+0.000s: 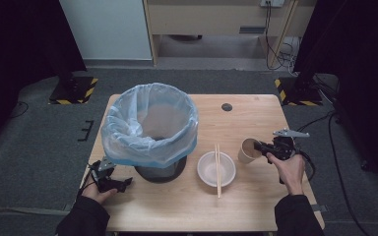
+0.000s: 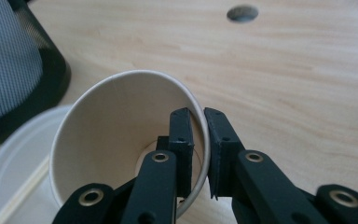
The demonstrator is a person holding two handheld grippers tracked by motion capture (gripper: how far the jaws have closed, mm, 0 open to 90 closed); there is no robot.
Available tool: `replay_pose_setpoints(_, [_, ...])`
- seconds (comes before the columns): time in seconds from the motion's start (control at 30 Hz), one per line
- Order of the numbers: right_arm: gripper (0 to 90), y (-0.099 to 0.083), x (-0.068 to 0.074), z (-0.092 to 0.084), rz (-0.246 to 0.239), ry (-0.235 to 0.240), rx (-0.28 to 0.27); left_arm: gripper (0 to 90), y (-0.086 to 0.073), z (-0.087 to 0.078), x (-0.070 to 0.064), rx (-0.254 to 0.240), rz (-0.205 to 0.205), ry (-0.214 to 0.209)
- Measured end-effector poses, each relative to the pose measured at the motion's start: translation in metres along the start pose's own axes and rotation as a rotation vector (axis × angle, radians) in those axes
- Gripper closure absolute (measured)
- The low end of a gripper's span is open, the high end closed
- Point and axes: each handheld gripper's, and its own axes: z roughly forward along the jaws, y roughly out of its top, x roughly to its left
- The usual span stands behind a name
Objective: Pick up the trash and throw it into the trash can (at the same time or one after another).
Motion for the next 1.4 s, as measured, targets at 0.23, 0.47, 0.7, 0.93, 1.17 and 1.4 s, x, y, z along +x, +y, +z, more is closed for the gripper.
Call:
replay_pose_setpoints(0.23, [82.3, 0.008, -0.001, -0.014, 0.031, -0.005, -0.124, 0.0, 0.000, 0.000, 0.000, 0.000, 0.000, 0.000])
replay_pose_setpoints(0.47, [82.4, 0.017, 0.003, -0.029, 0.062, 0.010, -0.229, 0.0, 0.000, 0.000, 0.000, 0.000, 0.000, 0.000])
replay_pose_setpoints(0.7, [82.4, 0.026, 0.010, -0.040, 0.083, 0.038, -0.327, 0.0, 0.000, 0.000, 0.000, 0.000, 0.000, 0.000])
replay_pose_setpoints(0.93, [82.4, 0.035, 0.019, -0.050, 0.087, 0.054, -0.417, 0.0, 0.000, 0.000, 0.000, 0.000, 0.000, 0.000])
replay_pose_setpoints(1.17, [82.4, 0.048, 0.026, -0.065, 0.068, 0.071, -0.501, 0.0, 0.000, 0.000, 0.000, -0.001, -0.001, 0.001])
replay_pose_setpoints(1.4, [82.3, 0.061, 0.036, -0.082, 0.049, 0.092, -0.583, 0.0, 0.000, 0.000, -0.001, 0.000, -0.002, 0.003])
